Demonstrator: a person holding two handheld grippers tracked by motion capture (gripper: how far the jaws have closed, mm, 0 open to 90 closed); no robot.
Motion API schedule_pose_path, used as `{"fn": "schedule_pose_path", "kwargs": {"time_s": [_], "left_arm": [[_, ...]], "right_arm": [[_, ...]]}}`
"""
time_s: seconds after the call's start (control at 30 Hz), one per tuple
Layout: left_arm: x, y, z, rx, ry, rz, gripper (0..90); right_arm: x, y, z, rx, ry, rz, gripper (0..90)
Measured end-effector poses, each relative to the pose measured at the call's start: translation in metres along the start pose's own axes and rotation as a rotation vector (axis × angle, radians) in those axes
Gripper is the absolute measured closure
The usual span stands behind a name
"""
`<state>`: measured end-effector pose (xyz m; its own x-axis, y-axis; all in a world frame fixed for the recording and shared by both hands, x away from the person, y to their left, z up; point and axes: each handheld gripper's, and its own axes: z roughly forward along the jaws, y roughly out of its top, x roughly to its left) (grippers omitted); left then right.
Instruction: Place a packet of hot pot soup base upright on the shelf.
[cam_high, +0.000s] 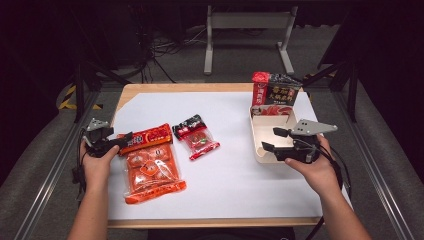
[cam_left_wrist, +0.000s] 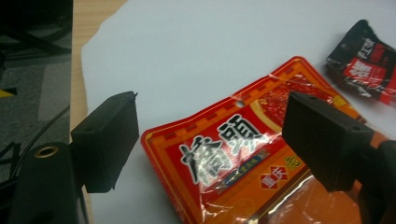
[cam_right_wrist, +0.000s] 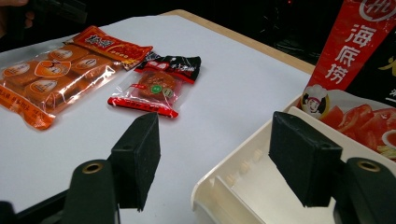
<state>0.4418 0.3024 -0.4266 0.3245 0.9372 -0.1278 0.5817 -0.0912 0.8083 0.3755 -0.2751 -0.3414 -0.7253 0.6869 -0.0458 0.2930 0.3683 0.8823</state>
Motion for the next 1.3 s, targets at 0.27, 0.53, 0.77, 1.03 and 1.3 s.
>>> {"fn": "schedule_pose_path", "kwargs": {"time_s": [0.27, 0.53, 0.77, 1.03, 1.3], "left_arm": [[0.011, -0.008, 0.006, 0.043, 0.003, -0.054, 19.7], [0.016, -0.012, 0.012, 0.097, 0.012, -0.087, 19.7], [0.019, -0.015, 0.015, 0.116, -0.021, -0.108, 20.3], [0.017, -0.018, 0.019, 0.159, -0.057, -0.118, 24.7], [0.011, -0.018, 0.020, 0.154, -0.108, -0.070, 37.7]], "right_arm": [[0.000, -0.002, 0.003, 0.013, 0.002, -0.003, 34.0], [0.001, -0.002, 0.003, 0.015, 0.003, -0.004, 33.8], [0.000, -0.002, 0.003, 0.015, 0.002, -0.003, 33.5], [0.001, -0.002, 0.003, 0.015, 0.002, 0.001, 33.2], [0.001, -0.003, 0.005, 0.018, 0.004, 0.000, 33.0]]}}
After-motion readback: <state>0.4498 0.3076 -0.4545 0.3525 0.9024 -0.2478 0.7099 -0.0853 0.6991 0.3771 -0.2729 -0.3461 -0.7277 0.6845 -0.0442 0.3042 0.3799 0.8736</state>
